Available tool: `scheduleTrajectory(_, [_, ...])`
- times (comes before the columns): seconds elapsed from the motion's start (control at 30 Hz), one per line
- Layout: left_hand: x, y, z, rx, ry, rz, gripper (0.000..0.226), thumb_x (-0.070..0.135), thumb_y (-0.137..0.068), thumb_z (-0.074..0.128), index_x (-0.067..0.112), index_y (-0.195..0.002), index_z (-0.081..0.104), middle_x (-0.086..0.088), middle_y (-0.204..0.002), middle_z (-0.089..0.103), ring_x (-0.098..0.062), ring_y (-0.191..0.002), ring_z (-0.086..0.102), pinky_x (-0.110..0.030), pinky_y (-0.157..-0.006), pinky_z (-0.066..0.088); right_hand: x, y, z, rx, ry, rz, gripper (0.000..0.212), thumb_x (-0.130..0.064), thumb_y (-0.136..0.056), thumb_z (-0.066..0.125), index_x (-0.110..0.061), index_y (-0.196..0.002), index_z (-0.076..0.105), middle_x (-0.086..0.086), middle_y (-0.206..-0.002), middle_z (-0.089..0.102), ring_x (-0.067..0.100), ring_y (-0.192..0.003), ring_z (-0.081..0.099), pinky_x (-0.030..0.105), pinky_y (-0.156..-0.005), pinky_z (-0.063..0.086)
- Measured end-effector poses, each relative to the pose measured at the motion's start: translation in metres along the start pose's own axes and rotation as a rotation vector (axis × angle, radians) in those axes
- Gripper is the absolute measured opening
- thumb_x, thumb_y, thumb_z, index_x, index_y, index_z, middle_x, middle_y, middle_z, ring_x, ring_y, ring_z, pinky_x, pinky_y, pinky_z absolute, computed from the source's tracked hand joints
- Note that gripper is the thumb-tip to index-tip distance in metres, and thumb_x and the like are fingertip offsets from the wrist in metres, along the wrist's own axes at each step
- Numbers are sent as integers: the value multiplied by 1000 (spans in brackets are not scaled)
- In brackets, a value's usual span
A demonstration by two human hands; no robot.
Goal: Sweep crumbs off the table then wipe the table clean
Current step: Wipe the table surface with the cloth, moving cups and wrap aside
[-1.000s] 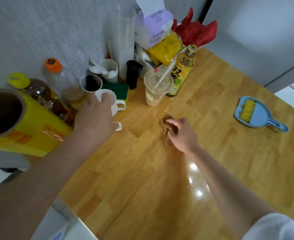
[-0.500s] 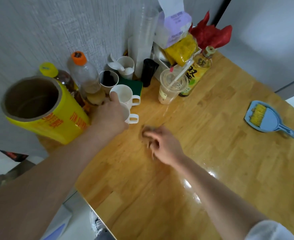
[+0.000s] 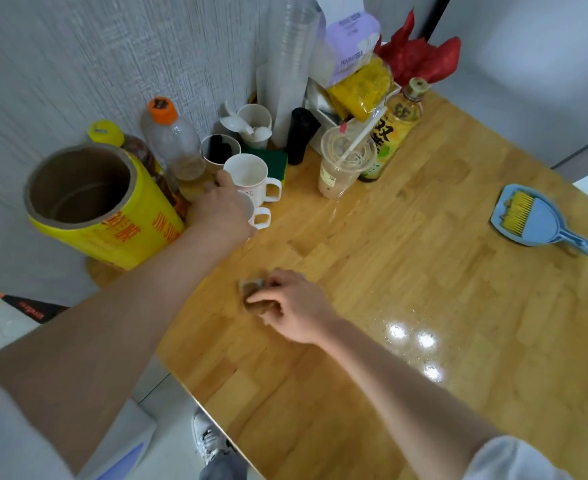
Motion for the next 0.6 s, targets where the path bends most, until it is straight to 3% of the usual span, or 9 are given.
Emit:
scheduleTrajectory(0.13, [-1, -8, 4, 0, -32, -8, 97, 35, -75, 86, 5, -143, 23, -15, -133, 40, -31, -121, 48, -38, -76, 42, 86, -6, -51, 263, -8, 465, 40, -25, -94, 54, -38, -132, 60, 1, -128, 52, 21, -98, 68, 35, -77, 58])
scheduleTrajectory(0.2, [-4, -16, 10, 1, -56, -10, 95, 40, -73, 85, 6, -143, 30, -15, -131, 39, -31, -116, 49, -38, -70, 37, 86, -13, -48, 337, 33, 598, 45, -22, -96, 52, -35, -139, 53, 4, -131, 48, 24, -103, 64, 41, -82, 59])
scheduleTrajectory(0.3, [-7, -21, 18, 1, -132, 8, 86, 48, -70, 80, 5, -136, 44, -14, -130, 39, -31, -108, 50, -38, -64, 35, 31, -8, -12, 256, 81, 341, 47, -20, -88, 60, -33, -133, 59, 8, -125, 54, 28, -102, 60, 43, -85, 56])
scheduleTrajectory(0.4, [-6, -17, 18, -1, -178, 20, 79, 44, -75, 78, 3, -135, 46, -12, -123, 37, -27, -98, 46, -36, -60, 35, -11, 42, 13, -12, 55, -62, 39, -29, -85, 61, -37, -123, 64, 1, -116, 59, 23, -100, 60, 34, -83, 54])
scheduleTrajectory(0.47, [-4, -15, 17, 6, -200, 36, 74, 48, -76, 76, 4, -130, 51, -11, -116, 36, -24, -85, 41, -33, -52, 32, 14, 64, -4, -19, 52, -95, 39, -32, -83, 56, -38, -120, 67, -1, -114, 61, 19, -101, 61, 26, -82, 49])
scheduleTrajectory(0.53, [-6, -14, 17, 1, -196, 17, 79, 57, -73, 75, 6, -129, 53, -12, -117, 39, -24, -82, 41, -31, -51, 30, 73, 73, -32, 150, 66, 162, 42, -28, -83, 53, -37, -122, 67, 2, -117, 62, 19, -95, 65, 24, -81, 50])
scheduleTrajectory(0.6, [-2, -2, 12, 53, -275, 24, 92, 70, -68, 70, 6, -131, 50, -16, -122, 41, -28, -89, 44, -36, -61, 37, 134, 78, -74, 376, 35, 561, 45, -26, -87, 50, -36, -129, 61, 6, -124, 56, 21, -84, 69, 32, -81, 56])
Point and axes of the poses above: each hand's wrist, its own y-axis away from the middle knuckle, its own z-axis out of the palm, x = y × z, the point moved 2 cm from there along -y, towards the middle knuckle
